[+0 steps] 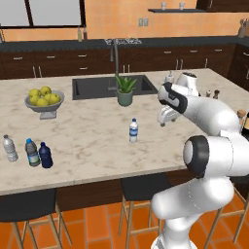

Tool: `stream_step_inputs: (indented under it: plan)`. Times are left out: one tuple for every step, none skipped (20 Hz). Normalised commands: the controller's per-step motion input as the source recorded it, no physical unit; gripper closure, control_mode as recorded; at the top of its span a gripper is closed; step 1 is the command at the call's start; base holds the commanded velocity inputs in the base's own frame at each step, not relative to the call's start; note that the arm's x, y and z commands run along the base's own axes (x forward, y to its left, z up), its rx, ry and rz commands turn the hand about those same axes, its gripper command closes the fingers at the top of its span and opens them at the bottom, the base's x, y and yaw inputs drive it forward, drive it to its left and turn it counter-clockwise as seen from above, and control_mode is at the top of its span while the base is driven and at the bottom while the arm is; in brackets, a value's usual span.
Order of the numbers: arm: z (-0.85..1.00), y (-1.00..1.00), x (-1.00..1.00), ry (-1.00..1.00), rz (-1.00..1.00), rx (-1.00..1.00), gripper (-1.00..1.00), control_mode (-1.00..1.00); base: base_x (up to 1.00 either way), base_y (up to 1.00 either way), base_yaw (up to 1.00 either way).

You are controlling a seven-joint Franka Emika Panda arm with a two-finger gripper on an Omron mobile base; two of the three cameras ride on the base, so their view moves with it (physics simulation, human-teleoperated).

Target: Move the plastic bottles in the middle to the plastics group, and the glass bottles in the middle to the glass group.

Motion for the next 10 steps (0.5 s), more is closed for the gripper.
stream_step_inputs:
  plan:
    - [0.00, 1.00, 0.03, 0.13, 0.29, -0.07, -1.00, -1.00, 0.00, 0.00, 0.00]
    - [0.11, 1.00, 0.00, 0.11, 0.25, -0.09, -1.00, -1.00, 0.00, 0.00, 0.00]
    - [0.36, 1.00, 0.00, 0.06, 0.18, -0.13, -1.00, -1.00, 0.00, 0.00, 0.00]
    - [0.54, 1.00, -0.01, 0.00, 0.07, -0.13, -1.00, -1.00, 0.00, 0.00, 0.00]
    - [0.51, 1.00, -0.06, 0.00, 0.00, -0.10, -1.00, -1.00, 0.00, 0.00, 0.00]
    - [0.45, 1.00, -0.04, 0.00, 0.00, -0.08, -1.00, -1.00, 0.00, 0.00, 0.00]
    - [0.37, 0.96, 0.00, -0.03, 0.00, -0.06, -1.00, -1.00, 0.00, 0.00, 0.00]
    - [0.20, 0.80, 0.00, -0.05, -0.04, -0.03, -1.00, -1.00, 0.00, 0.00, 0.00]
    - [0.00, 0.60, 0.05, -0.06, -0.09, -0.01, -1.00, -1.00, 0.00, 0.00, 0.00]
    - [0.00, 0.52, 0.24, -0.07, -0.11, 0.00, -1.00, -1.00, 0.00, 0.00, 0.00]
